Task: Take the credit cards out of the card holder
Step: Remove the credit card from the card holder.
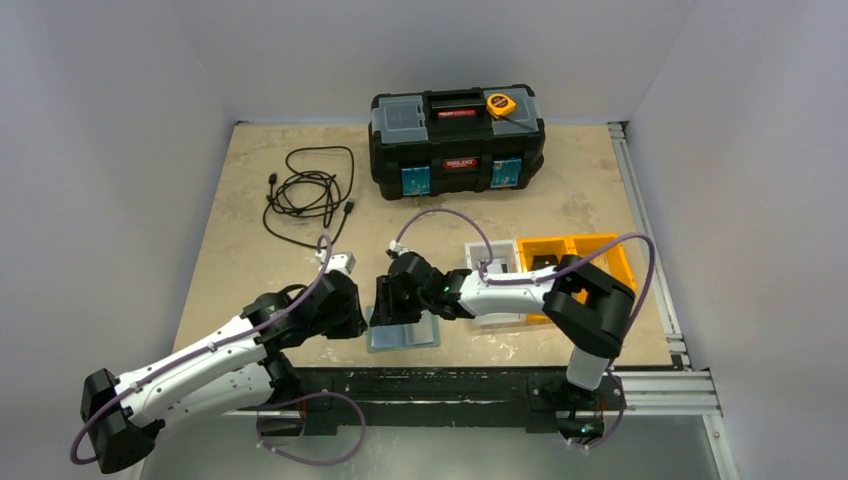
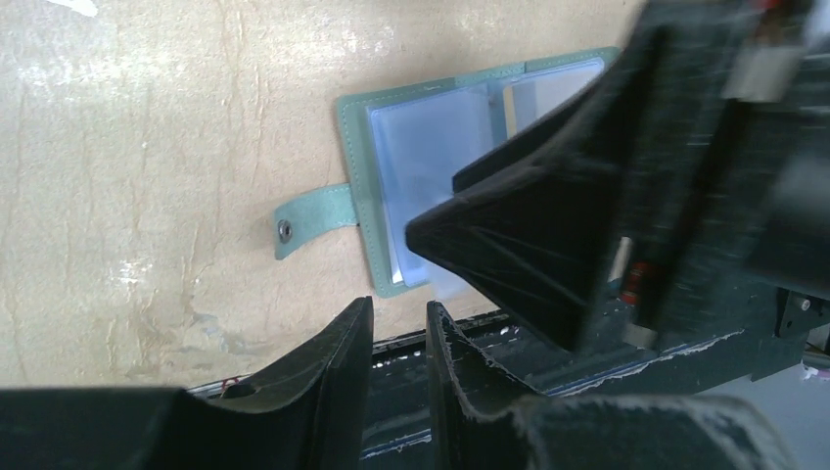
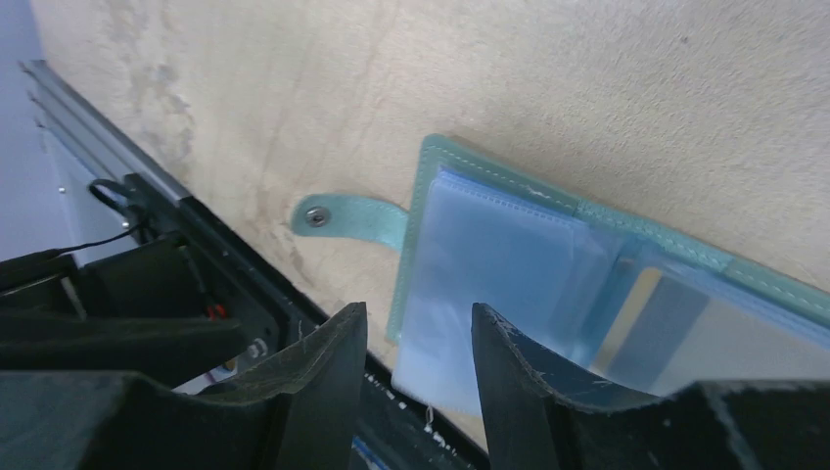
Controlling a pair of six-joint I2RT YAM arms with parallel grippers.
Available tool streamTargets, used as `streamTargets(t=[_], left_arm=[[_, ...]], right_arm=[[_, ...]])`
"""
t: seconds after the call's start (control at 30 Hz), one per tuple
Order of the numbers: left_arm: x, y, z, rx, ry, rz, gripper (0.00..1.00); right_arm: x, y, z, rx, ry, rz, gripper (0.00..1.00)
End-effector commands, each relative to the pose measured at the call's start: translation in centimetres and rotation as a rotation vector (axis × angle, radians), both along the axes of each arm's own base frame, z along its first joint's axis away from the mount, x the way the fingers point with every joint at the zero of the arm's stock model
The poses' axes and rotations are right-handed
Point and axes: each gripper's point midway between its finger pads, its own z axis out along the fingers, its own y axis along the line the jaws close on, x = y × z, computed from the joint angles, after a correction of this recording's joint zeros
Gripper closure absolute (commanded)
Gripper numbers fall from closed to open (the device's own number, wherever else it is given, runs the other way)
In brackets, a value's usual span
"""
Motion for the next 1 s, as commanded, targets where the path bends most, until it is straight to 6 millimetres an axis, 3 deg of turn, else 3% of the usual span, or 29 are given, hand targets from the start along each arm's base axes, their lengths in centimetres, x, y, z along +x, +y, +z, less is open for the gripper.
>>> streamTargets(t=[0.0,0.13,0.23,0.37,0.53,0.67,0.8,0.97], left_arm=[[0.4,0.3,1.6,-0.001,-0.018,0.025,0.74],[0.5,-0.1,2.2,-0.008,-0.021,0.01,0.74],[0.7,-0.3,2.7,-0.01,-0.031,0.004,0.74],[1.2,-1.1,3.3,-0.023,-0.045,-0.021,0.73],[2.0,-3.2,3.3,-0.012,-0.056,-0.07,0.7],[2.5,-6.0,3.0,0.04,-0.058,-0.133,0.64],[3.1,-9.2,1.7,0.079,-0.039,-0.187,0.58],[3.6,-12.1,-0.9,0.142,0.002,-0.245,0.53]], right_arm=[[0.1,1.5,-1.2,-0.001,0.021,0.013,0.55],[-0.3,1.7,-2.1,-0.008,0.045,0.034,0.54],[0.0,1.6,-0.3,0.014,0.02,0.023,0.52],[1.5,-0.4,2.4,-0.002,-0.034,-0.038,0.49],[4.9,-6.6,5.7,-0.037,-0.122,-0.199,0.44],[6.6,-12.0,7.3,-0.086,-0.185,-0.315,0.42],[7.0,-16.1,9.0,-0.135,-0.253,-0.419,0.41],[6.1,-18.5,9.1,-0.147,-0.266,-0.461,0.41]])
